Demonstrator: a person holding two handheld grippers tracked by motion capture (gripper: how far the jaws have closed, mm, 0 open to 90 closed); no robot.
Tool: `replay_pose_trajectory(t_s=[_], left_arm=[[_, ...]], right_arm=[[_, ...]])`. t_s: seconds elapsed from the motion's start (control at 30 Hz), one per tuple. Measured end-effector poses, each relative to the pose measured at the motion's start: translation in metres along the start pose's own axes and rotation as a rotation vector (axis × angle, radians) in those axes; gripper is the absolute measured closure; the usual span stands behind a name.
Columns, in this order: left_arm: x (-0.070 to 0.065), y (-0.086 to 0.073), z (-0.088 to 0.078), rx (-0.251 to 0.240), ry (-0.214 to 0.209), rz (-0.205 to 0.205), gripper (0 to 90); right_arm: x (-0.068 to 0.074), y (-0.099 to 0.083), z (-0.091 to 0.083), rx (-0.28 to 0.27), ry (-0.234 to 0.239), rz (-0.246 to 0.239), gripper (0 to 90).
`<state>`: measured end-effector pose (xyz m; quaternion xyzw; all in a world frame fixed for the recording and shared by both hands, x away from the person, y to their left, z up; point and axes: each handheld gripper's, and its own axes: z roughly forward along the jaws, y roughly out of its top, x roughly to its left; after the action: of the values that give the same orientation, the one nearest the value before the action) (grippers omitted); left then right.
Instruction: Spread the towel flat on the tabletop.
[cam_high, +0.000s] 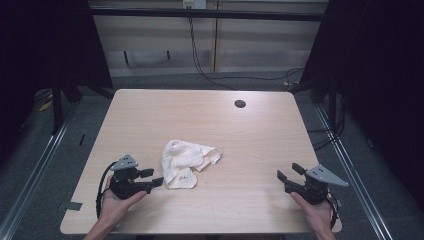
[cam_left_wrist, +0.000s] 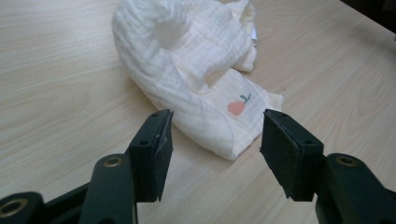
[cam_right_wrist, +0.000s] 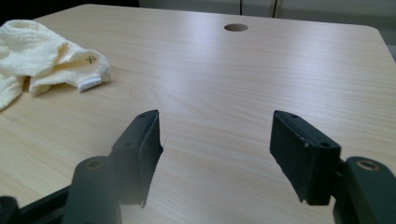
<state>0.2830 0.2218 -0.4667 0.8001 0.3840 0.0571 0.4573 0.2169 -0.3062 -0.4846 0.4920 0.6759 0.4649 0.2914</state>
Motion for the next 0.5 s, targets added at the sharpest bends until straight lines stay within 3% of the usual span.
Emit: replay_pose_trajectory(t_s=[0.13, 0.23, 0.27, 0.3, 0.33, 0.4, 0.5], left_arm=[[0.002, 0.005, 0.0, -0.022, -0.021, -0.01, 48.6], [0.006, 0.01, 0.005, -0.021, -0.099, -0.042, 55.2], [0.005, 0.012, 0.007, -0.012, -0.105, -0.033, 55.9], [0.005, 0.012, 0.007, -0.012, -0.105, -0.033, 57.0], [0.002, 0.016, 0.011, 0.016, -0.081, 0.016, 58.0], [0.0, 0.02, 0.014, 0.028, -0.073, 0.041, 58.1], [0.001, 0.025, 0.015, 0.022, -0.072, 0.047, 55.6]], right_arm=[[-0.001, 0.001, -0.003, 0.016, 0.011, 0.023, 32.9], [0.0, 0.001, -0.001, 0.054, 0.037, 0.036, 32.2], [0.001, 0.002, 0.0, 0.068, 0.046, 0.036, 32.2], [0.001, 0.002, 0.0, 0.068, 0.046, 0.036, 32.2], [0.002, 0.003, 0.0, 0.068, 0.055, 0.026, 32.2], [0.003, 0.004, -0.001, 0.071, 0.056, 0.024, 33.2], [0.002, 0.005, -0.002, 0.083, 0.065, 0.025, 35.5]])
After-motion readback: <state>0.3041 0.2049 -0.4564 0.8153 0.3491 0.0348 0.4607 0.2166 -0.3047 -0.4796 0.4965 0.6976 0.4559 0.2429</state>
